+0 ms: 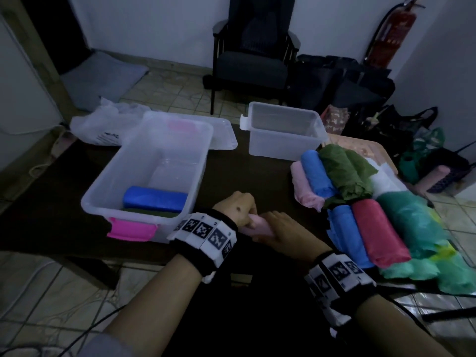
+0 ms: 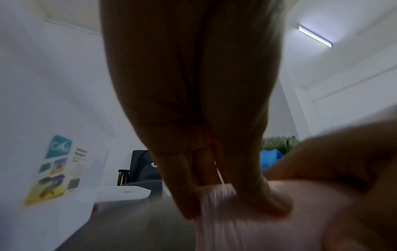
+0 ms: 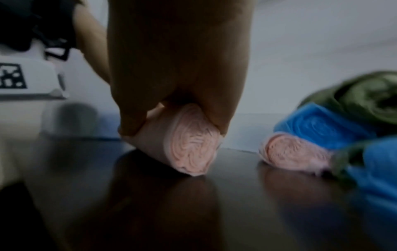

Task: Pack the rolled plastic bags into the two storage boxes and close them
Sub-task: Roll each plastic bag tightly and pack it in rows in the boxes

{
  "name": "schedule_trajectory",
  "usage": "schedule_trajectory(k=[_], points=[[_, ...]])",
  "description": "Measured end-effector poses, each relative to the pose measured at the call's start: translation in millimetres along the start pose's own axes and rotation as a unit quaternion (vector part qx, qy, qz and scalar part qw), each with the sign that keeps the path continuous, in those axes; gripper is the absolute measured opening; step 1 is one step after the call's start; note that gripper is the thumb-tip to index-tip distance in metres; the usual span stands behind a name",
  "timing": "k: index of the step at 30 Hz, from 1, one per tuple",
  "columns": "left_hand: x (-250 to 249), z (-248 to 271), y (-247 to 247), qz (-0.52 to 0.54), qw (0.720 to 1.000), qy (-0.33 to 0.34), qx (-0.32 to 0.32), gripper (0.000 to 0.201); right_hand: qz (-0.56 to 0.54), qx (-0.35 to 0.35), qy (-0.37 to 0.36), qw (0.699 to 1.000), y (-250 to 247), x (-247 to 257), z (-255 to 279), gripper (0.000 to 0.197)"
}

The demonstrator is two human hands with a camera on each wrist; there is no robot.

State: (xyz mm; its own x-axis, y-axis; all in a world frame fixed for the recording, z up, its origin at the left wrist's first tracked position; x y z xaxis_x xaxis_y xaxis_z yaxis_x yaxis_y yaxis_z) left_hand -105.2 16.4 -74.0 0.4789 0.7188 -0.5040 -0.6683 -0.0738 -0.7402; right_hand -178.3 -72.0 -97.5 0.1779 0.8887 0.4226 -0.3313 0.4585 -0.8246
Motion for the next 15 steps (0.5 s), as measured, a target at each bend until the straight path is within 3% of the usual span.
schedule_trajectory(k=[2, 6, 10, 12, 15], points=[[-6, 6, -21, 0.023, 0.999, -0.009, -0.033, 0.034, -0.049, -0.009, 0.003, 0.999, -1, 1, 0, 0.052], [-6, 31, -110, 0.114, 0.976, 0.010, -0.187, 0.031, -0.147, -0.018, 0.028, 0.989, -7, 4, -4, 0.044], [54, 55, -190, 0.108, 0.932, -0.116, -0.327, 0.036, -0.195, -0.026, 0.036, 0.980, -18, 15, -11, 0.045], [87, 60, -208, 0.072, 0.924, -0.183, -0.328, 0.041, -0.223, -0.028, 0.035, 0.974, -24, 25, -13, 0.045], [142, 59, -208, 0.031, 0.927, -0.258, -0.270, 0.048, -0.256, -0.043, 0.029, 0.965, -36, 40, -19, 0.046]])
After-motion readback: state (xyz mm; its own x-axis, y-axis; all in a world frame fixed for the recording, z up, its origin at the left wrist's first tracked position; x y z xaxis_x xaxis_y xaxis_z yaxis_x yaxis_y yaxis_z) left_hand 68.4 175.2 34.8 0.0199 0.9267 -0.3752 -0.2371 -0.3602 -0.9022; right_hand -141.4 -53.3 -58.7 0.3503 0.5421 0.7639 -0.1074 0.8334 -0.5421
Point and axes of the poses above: each hand's wrist, its own z-axis away from the middle knuckle, its own y-axis out of the palm, x = y × z, the point moved 6 cm from there along -z, towards the middle knuckle, and after that the axes turned 2 degrees about x, right-handed, at the moved point
